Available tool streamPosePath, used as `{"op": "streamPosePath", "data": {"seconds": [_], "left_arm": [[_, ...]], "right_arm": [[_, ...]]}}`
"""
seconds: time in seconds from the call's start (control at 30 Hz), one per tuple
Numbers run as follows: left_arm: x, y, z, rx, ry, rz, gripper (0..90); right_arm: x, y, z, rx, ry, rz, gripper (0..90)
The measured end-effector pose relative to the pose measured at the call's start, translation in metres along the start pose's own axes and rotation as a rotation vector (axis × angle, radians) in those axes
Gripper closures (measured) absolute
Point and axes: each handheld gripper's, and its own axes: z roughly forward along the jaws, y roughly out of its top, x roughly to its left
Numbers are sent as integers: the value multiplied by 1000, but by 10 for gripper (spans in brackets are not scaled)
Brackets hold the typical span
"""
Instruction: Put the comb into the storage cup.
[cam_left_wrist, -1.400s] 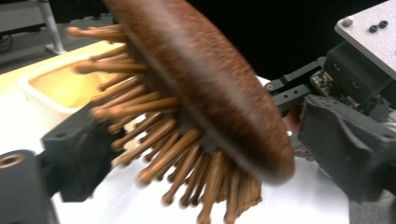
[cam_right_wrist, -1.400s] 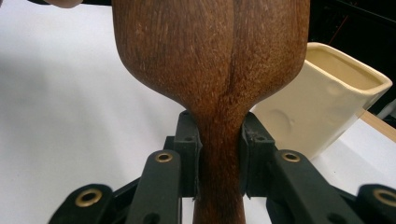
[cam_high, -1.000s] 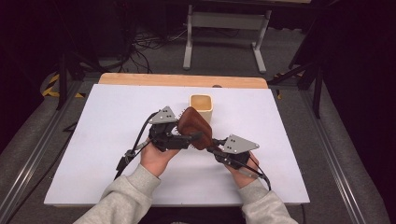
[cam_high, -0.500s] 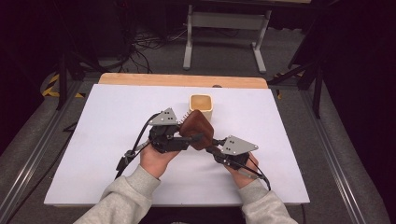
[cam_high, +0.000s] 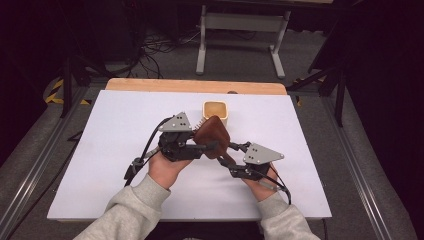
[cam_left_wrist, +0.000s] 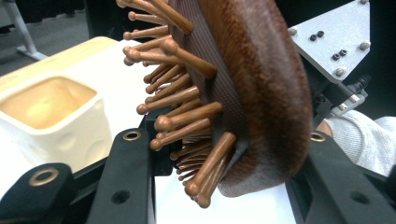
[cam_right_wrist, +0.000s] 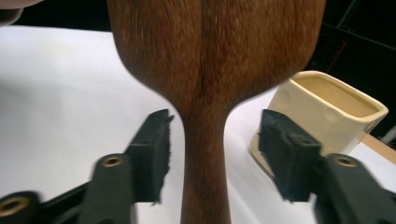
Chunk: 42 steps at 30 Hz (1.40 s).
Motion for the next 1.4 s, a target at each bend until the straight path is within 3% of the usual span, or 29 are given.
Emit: {"op": "streamPosePath", "data": {"seconds": [0.17,0.27,0.43,0.9,1.4], "left_arm": [[4,14,-8,5,22,20,580],[6,23,-13,9,31,29,579],[9,40,-21,9,48,46,577],[21,70,-34,13,83,69,574],[38,91,-36,-22,148,61,572]], "right_arm": [[-3,1,-6,-51,21,45,184],[-6,1,-8,-61,40,73,120],[-11,-2,-10,-50,25,100,27],[-25,-18,-24,-13,-7,165,10],[-28,-22,-25,-2,-14,179,10]]}}
